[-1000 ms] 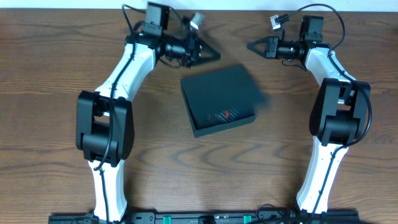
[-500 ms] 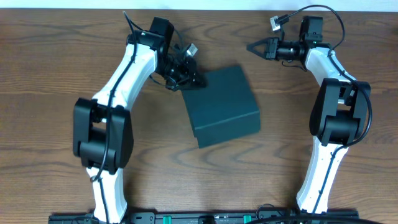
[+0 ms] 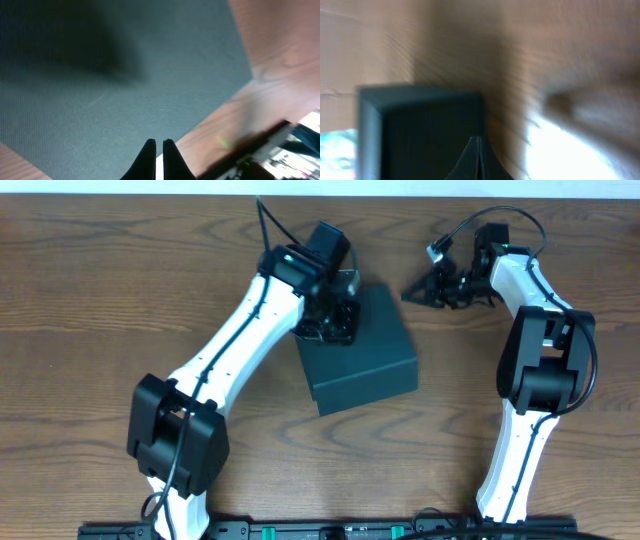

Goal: Pack container
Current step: 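Press the lid down onto the box with the left gripper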

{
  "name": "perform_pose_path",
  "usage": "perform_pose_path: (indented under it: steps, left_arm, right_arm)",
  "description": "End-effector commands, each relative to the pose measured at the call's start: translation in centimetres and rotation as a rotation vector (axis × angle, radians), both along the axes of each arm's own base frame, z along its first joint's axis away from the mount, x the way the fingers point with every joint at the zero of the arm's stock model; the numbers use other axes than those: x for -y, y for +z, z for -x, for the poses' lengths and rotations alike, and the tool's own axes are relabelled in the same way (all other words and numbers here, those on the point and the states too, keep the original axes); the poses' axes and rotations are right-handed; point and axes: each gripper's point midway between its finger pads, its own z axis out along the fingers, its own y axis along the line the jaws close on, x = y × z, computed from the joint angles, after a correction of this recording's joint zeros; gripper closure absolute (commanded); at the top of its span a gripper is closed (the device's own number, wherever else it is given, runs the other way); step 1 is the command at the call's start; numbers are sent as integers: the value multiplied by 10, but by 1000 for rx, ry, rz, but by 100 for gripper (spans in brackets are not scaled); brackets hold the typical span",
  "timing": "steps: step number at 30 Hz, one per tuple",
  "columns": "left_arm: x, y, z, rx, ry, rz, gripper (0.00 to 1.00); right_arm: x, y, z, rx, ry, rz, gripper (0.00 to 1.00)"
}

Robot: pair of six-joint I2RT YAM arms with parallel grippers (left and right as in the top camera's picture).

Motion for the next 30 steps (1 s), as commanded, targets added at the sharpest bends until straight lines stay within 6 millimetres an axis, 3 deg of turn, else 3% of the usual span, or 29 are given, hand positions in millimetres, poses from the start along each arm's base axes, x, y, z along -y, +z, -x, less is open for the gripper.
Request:
perform_pose_path:
  steps: [1, 7, 14, 22, 30]
  left_arm:
    - [-10, -7, -4, 58, 40, -125, 94]
    - [-14, -20, 2, 95, 16, -247, 95]
    - [-5, -52, 12, 34, -24, -297, 94]
    - [-7, -88, 15, -35, -41, -351, 94]
    - [-7, -94, 15, -39, -60, -358, 94]
  right_arm:
    - [10, 3, -1, 81, 92, 167, 99]
    - [12, 12, 11, 41, 134, 182, 99]
    - [21, 19, 17, 29, 154, 262, 99]
    - [21, 50, 15, 104, 160, 332, 99]
    - [19, 77, 17, 162, 168, 387, 99]
